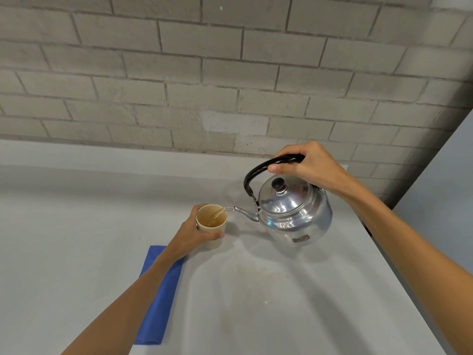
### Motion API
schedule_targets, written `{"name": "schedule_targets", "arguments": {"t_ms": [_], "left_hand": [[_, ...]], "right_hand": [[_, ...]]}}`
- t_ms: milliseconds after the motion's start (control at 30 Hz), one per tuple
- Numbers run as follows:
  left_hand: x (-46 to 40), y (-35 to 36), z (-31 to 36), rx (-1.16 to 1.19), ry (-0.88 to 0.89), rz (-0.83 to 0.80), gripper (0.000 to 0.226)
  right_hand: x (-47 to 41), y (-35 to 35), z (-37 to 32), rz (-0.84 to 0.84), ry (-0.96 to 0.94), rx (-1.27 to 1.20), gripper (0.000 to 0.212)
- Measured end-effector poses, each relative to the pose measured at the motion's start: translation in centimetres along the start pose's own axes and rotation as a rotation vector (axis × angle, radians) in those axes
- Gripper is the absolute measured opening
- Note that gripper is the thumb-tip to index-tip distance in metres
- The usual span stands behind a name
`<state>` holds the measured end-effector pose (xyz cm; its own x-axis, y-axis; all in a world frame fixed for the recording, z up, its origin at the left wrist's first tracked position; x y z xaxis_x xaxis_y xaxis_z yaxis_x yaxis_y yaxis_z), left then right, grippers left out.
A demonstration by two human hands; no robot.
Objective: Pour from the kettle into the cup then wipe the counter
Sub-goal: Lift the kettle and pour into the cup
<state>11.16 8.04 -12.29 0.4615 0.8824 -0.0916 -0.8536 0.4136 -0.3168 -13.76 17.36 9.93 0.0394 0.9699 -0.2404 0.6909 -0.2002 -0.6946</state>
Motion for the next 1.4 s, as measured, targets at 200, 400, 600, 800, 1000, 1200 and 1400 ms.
{"name": "schedule_targets", "arguments": {"t_ms": [200, 400, 600, 800, 1000, 1200, 1400], "left_hand": [[-0.1, -0.1, -0.1, -0.003, 0.002, -0.005, 0.081], [-0.1, -0.1, -0.3, 0.008, -0.008, -0.002, 0.082], [-0.1, -0.1, -0.2, 0.006, -0.009, -0.009, 0.081], [-0.1, -0.1, -0.2, 0.004, -0.004, -0.012, 0.081], [-0.1, -0.1, -0.2, 0.006, 0.001, -0.011, 0.081], [0.0, -0.1, 0.0, 0.010, 0.002, -0.019, 0.084], [0.1, -0.1, 0.1, 0.026, -0.024, -0.012, 0.100]], "right_hand": [[0.0, 0.1, -0.3, -0.005, 0.005, 0.009, 0.022], [-0.1, -0.1, -0.5, 0.000, -0.004, 0.009, 0.021], [-0.3, -0.1, -0.6, 0.000, -0.012, 0.031, 0.022], [-0.4, -0.1, -0.6, -0.003, -0.026, 0.056, 0.019], [-0.5, -0.1, -0.6, -0.001, -0.030, 0.081, 0.019], [-0.7, -0.1, -0.6, 0.002, -0.032, 0.100, 0.020], [-0.5, 0.0, 0.9, 0.019, 0.014, -0.062, 0.018]]}}
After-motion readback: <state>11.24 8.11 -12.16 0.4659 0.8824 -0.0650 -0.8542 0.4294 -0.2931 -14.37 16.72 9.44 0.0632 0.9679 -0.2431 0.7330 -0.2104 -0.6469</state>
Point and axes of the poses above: each hand's wrist, its own x-axis away from the middle knuckle, its own y-axis out of the palm, z = x × y, the point moved 2 cm from there along -x, towards the middle knuckle, and after that the axes turned 3 degrees about y, right-handed, at the moved point
